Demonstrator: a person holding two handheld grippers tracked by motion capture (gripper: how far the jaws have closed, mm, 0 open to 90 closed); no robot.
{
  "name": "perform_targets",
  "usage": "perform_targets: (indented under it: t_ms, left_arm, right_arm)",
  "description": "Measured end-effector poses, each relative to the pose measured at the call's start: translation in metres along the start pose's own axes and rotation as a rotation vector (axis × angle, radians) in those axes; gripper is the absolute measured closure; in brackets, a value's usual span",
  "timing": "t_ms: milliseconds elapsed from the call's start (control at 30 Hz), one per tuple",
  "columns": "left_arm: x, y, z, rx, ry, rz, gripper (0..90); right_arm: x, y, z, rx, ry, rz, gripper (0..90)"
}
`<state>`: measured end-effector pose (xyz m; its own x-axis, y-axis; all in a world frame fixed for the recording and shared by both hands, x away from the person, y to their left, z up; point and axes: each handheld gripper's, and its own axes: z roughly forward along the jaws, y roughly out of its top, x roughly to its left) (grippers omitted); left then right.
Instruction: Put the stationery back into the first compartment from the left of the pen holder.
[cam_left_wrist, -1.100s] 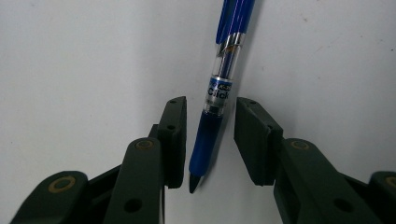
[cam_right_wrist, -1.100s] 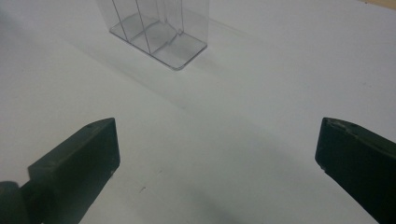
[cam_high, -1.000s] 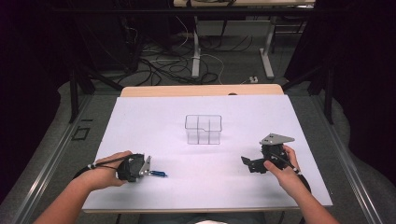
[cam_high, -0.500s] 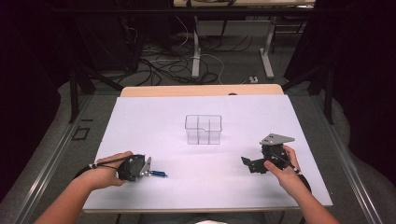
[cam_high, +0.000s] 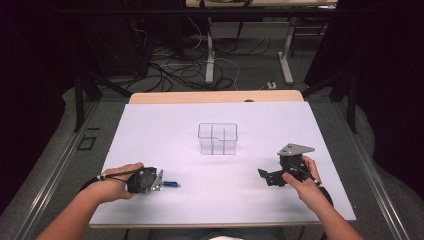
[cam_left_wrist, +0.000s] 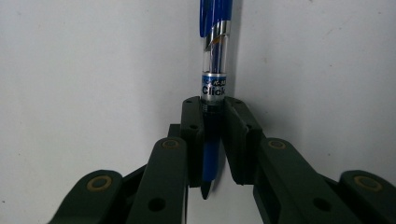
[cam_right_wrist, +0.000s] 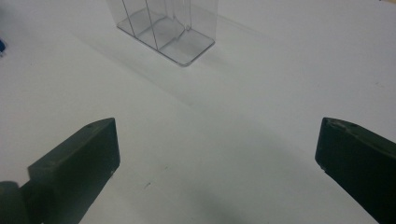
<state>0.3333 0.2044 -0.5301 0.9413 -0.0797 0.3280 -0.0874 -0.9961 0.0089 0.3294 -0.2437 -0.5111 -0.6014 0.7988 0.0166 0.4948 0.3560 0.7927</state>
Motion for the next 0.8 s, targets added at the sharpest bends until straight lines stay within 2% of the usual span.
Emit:
perform_targets:
  t_ms: [100, 300, 633, 800]
  left_arm:
    - [0.000, 0.000, 0.000, -0.001, -0.003, -0.004, 79.5]
    - [0.000, 0.001, -0.004, -0.029, -0.018, -0.044, 79.6]
    - [0.001, 0.006, -0.013, -0.055, 0.011, -0.055, 79.6]
    - [0.001, 0.010, -0.020, -0.069, 0.048, -0.051, 79.6]
  right_arm:
    - [0.000, 0.000, 0.000, 0.003, 0.004, 0.009, 0.0]
    - [0.001, 0.000, 0.001, 0.004, 0.003, 0.006, 0.0]
    - [0.001, -0.001, 0.001, 0.008, 0.002, 0.009, 0.0]
    - [0.000, -0.001, 0.001, 0.008, 0.002, 0.004, 0.0]
